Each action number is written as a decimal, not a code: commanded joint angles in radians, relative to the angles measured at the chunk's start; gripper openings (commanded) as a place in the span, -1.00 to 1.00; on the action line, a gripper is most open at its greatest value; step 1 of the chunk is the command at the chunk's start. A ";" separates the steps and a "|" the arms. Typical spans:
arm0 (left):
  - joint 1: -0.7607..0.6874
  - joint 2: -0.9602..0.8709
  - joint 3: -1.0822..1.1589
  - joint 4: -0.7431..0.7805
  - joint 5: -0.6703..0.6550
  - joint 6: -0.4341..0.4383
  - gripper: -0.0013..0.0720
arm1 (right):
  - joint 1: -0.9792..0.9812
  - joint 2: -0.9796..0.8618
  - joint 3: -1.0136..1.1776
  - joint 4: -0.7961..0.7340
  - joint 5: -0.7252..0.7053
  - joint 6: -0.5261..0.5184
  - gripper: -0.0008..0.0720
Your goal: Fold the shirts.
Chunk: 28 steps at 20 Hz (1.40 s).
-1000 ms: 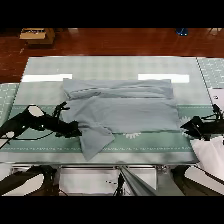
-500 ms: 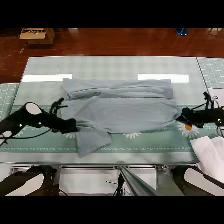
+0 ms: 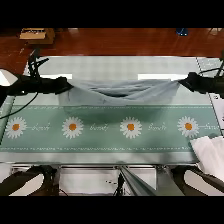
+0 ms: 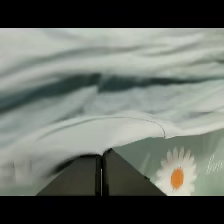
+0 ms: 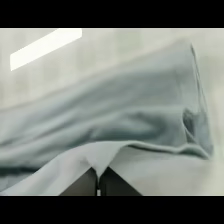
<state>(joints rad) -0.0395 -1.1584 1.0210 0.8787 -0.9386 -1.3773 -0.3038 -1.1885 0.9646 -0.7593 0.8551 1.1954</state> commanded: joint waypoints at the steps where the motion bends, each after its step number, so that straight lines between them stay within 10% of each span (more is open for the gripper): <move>1: 0.014 -0.145 0.132 -0.033 0.041 -0.007 -0.92 | 0.095 -0.101 0.026 0.072 -0.275 0.015 -0.92; 19: 0.131 -0.577 0.245 -0.119 -0.037 0.003 -0.86 | 0.100 -0.311 0.026 0.034 -0.394 -0.008 -0.91; 21: 0.144 -0.575 0.250 -0.120 -0.031 0.003 -0.05 | 0.100 -0.311 0.026 0.032 -0.388 -0.008 -0.87; 23: 0.166 -0.575 0.278 -0.119 -0.068 0.003 0.82 | 0.099 -0.304 0.026 0.032 -0.385 -0.010 -0.12; 28: 0.257 -0.574 0.401 -0.045 -0.246 0.033 0.87 | 0.025 -0.201 0.026 -0.100 -0.385 -0.055 0.00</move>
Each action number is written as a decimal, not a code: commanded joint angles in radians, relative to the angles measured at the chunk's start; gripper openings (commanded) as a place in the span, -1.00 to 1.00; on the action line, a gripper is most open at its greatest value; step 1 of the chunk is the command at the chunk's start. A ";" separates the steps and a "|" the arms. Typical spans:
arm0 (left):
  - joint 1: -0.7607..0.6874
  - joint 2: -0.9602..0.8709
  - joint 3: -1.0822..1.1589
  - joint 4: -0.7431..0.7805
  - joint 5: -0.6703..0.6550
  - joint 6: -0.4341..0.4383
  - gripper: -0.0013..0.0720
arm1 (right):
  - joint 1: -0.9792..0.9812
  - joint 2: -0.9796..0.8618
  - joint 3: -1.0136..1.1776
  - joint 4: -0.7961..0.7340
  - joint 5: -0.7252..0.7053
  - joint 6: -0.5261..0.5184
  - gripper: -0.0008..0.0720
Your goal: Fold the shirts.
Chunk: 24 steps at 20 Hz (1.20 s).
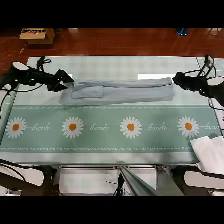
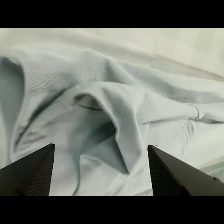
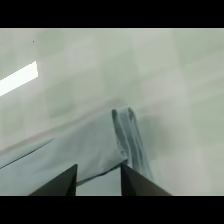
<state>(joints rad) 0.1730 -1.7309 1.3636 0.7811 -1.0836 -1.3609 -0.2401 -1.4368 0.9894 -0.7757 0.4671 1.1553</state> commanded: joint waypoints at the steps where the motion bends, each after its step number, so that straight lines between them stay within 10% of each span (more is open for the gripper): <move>1: 0.059 -0.002 0.077 0.077 -0.126 0.016 0.87 | -0.068 0.062 0.001 -0.109 0.020 -0.006 0.03; 4: 0.076 -0.002 0.084 0.084 -0.179 0.014 0.87 | -0.159 0.034 0.001 -0.123 0.162 0.074 0.48; 10: 0.066 0.003 0.084 0.082 -0.234 0.026 0.87 | -0.188 -0.124 0.001 0.161 0.307 -0.056 0.49; 21: 0.039 0.003 0.084 0.006 -0.235 0.070 0.86 | -0.018 -0.237 0.017 0.487 0.077 -0.153 0.48; 23: 0.039 0.003 0.084 -0.005 -0.235 0.071 0.86 | 0.014 -0.243 0.045 0.490 0.033 -0.145 0.20; 24: 0.039 0.003 0.084 -0.007 -0.237 0.072 0.85 | 0.029 -0.243 0.058 0.489 0.002 -0.145 -0.27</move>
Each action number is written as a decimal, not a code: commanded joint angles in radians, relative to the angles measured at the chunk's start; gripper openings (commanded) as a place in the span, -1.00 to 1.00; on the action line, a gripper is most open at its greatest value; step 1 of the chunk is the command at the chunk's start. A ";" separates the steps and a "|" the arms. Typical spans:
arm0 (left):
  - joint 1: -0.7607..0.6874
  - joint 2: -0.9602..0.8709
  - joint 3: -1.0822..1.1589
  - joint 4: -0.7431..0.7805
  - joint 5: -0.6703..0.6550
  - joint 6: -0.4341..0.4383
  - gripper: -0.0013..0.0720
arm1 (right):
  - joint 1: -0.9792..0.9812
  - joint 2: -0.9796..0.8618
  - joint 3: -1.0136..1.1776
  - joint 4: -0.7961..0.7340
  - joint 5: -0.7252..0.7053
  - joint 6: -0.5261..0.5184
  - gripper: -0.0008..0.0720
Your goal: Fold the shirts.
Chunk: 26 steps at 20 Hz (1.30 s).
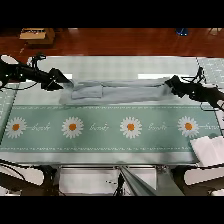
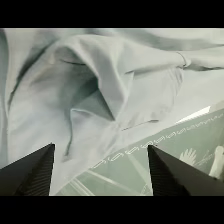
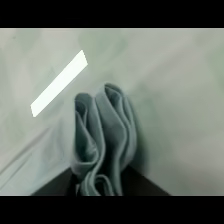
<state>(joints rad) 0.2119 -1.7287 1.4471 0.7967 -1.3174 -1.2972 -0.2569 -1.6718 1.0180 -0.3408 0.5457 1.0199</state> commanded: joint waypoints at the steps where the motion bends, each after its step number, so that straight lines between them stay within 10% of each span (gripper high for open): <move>1: 0.000 0.000 0.001 -0.027 -0.004 0.018 0.84 | 0.057 -0.008 0.043 0.054 -0.098 -0.011 -0.72; 5: 0.000 0.000 0.001 -0.052 -0.016 0.022 0.37 | 0.067 0.008 0.104 0.029 -0.044 -0.016 -0.91; 6: 0.000 0.000 0.001 -0.096 -0.041 0.026 -0.24 | 0.067 0.032 0.110 0.005 -0.025 -0.015 -0.91; 10: -0.047 0.002 0.001 -0.352 -0.122 0.132 -0.91 | 0.067 0.186 0.110 -0.151 0.058 0.042 -0.91; 26: -0.745 -0.041 -0.003 -0.464 0.304 0.071 -0.91 | 0.067 0.818 0.110 -0.692 0.422 0.485 -0.91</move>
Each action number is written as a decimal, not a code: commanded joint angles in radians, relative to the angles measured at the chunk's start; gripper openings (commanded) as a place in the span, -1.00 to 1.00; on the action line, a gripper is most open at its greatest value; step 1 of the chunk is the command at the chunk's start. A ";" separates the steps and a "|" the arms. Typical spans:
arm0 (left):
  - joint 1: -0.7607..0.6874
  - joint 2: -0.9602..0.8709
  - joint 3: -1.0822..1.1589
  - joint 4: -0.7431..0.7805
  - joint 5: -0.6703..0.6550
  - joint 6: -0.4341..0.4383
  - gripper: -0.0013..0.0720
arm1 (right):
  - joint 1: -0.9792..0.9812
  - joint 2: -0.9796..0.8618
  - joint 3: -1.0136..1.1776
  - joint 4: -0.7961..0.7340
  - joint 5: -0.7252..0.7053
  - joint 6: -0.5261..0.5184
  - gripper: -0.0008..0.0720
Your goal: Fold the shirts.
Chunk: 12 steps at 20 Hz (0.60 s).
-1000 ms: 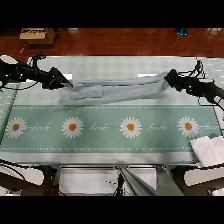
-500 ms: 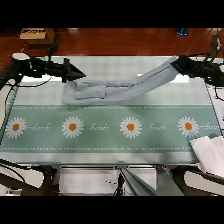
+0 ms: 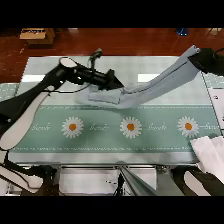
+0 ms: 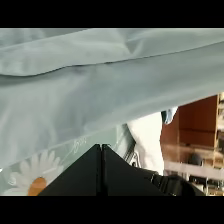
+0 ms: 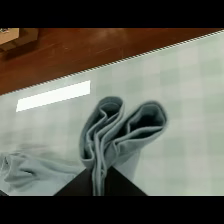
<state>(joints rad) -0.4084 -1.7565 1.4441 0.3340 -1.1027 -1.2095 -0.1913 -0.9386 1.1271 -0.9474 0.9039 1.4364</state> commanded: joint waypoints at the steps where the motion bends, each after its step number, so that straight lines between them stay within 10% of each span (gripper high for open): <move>1: -0.164 -0.022 0.000 -0.002 0.121 -0.018 -0.91 | 0.001 0.106 0.001 -0.095 0.082 0.068 -0.91; 7: -0.344 -0.141 0.002 -0.084 0.180 -0.090 -0.91 | 0.001 0.217 0.001 -0.111 0.173 0.072 -0.91; 12: -0.399 -0.226 0.003 -0.353 0.264 0.032 -0.91 | 0.001 0.275 0.001 -0.138 0.244 0.079 -0.91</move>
<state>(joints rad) -0.7837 -1.9427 1.4464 0.1184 -0.8810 -1.2400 -0.1913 -0.7002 1.1271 -1.0554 1.0889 1.5108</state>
